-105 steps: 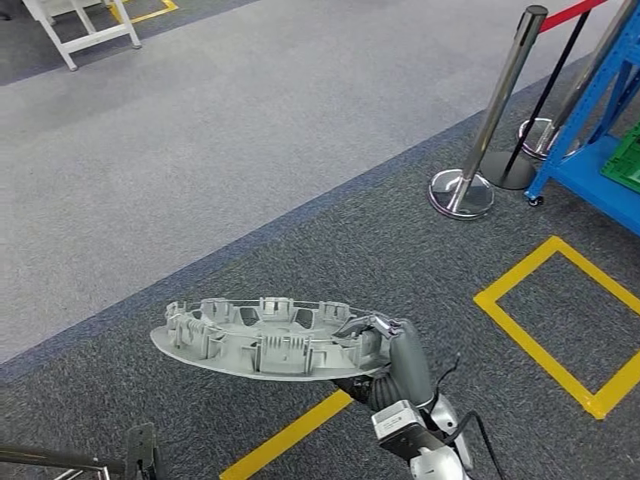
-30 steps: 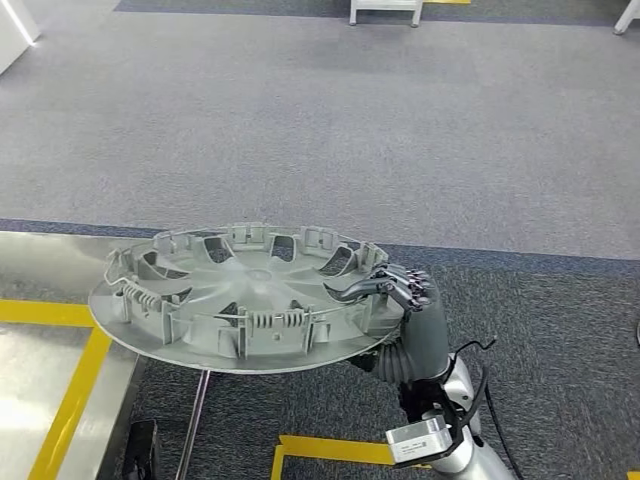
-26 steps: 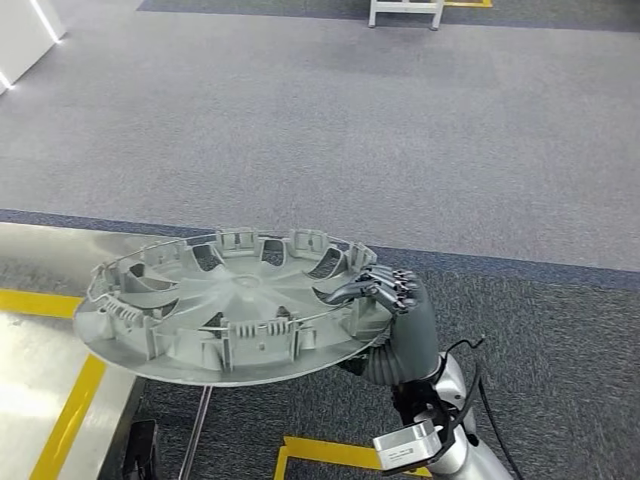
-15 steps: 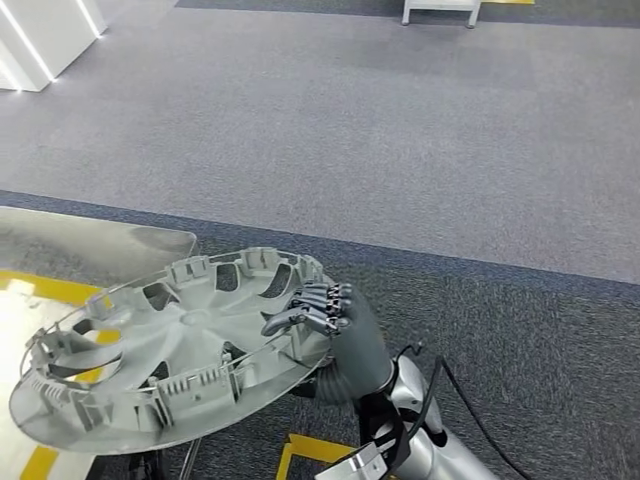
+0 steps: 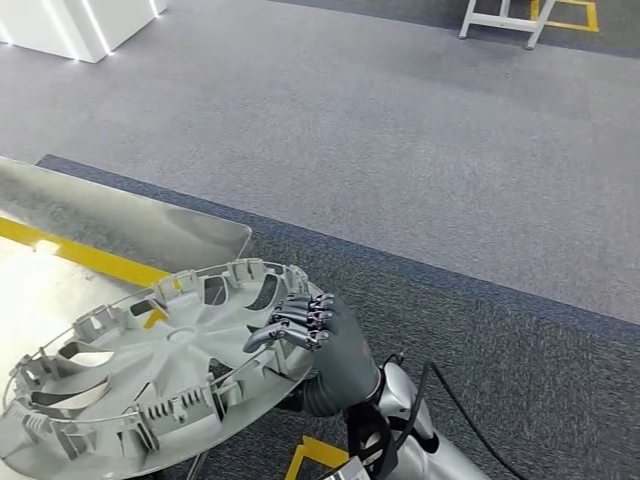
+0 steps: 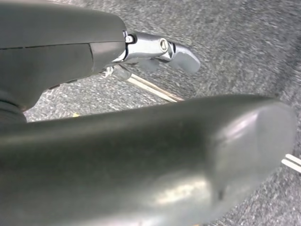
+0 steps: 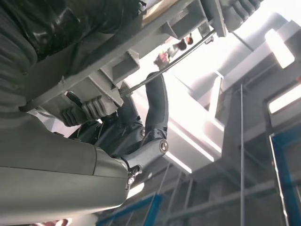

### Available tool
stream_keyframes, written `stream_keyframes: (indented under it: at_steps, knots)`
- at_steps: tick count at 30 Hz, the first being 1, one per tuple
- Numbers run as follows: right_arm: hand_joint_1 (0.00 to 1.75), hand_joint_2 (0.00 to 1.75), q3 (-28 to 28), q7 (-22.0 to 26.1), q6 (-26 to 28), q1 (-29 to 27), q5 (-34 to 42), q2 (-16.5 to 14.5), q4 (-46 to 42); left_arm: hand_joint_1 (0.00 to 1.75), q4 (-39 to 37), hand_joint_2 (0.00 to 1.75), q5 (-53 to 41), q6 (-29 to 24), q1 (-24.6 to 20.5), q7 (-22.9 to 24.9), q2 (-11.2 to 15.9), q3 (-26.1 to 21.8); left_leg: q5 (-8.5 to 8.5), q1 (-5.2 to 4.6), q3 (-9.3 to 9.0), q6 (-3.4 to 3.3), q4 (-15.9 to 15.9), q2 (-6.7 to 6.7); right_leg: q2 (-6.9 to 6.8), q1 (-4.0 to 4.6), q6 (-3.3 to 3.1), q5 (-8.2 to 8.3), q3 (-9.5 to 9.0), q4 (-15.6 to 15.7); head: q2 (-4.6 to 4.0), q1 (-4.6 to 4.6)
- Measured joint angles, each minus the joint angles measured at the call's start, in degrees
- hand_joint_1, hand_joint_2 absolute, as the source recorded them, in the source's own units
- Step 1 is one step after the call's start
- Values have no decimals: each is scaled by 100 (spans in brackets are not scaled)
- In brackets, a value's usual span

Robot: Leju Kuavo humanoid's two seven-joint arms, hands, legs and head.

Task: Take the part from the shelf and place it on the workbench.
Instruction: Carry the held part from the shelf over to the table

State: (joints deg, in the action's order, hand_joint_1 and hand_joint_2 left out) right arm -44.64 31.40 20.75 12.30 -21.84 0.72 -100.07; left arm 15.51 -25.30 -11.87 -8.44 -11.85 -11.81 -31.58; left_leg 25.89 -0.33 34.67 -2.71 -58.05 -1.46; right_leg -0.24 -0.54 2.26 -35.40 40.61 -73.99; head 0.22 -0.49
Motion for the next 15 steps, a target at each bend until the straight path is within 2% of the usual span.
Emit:
stream_keyframes:
  at_steps: [1,2,4,5,6,7,9,11,13,14,15]
  knots:
    - [175,175,-26,-23,3,0,-4,0,20,0,-1,0,1,0,2,8,-3,0,7,-4,-6,0,-6,-60,12,1,-2,84,53,-18,-1,1]
    - [175,175,-49,-40,6,1,-8,0,40,0,-1,0,1,0,3,14,-4,0,18,-5,-16,7,-15,-124,27,0,-11,274,-10,194,-1,3]
    - [175,175,-96,-55,11,17,-15,0,71,0,-2,0,2,0,1,17,-9,1,54,-2,-26,40,-47,-243,177,-13,-35,685,-325,937,-2,5]
    - [175,175,-116,-56,25,32,-22,-1,82,0,-2,0,3,1,-4,20,-11,2,68,1,-7,62,-75,-295,272,-24,-47,787,-468,1242,-2,6]
    - [175,175,-134,-63,49,46,-33,-1,95,0,-2,0,5,2,-8,22,-14,5,72,11,20,90,-95,-336,352,-26,-56,812,-551,1409,-1,4]
    - [175,175,-148,-77,89,58,-50,-2,113,0,-3,0,9,3,-7,25,-14,10,66,23,49,120,-105,-374,388,-20,-68,784,-584,1448,-1,7]
    - [175,175,-164,-115,181,70,-89,-3,157,0,-5,0,16,3,5,31,-12,23,66,47,77,177,-118,-420,312,-11,-108,795,-618,1494,0,5]
    - [175,175,-169,-140,251,79,-111,-5,203,0,-7,0,19,2,2,34,-9,34,194,36,162,231,-317,-247,198,-25,-171,799,-672,1540,0,-17]
    - [175,175,-170,-146,288,82,-115,-7,243,0,-8,0,18,2,-18,35,-10,51,492,43,458,287,-943,-2,70,-20,-222,780,-715,1558,0,-38]
    - [175,175,-173,-147,296,82,-115,-7,264,0,-8,0,18,2,-20,35,-10,63,633,57,649,312,-1322,50,6,-14,-235,769,-726,1558,0,-40]
    - [175,175,-176,-149,298,80,-115,-7,288,0,-8,0,17,2,-14,35,-10,72,700,73,794,331,-1598,71,-54,-10,-240,755,-737,1558,0,-40]
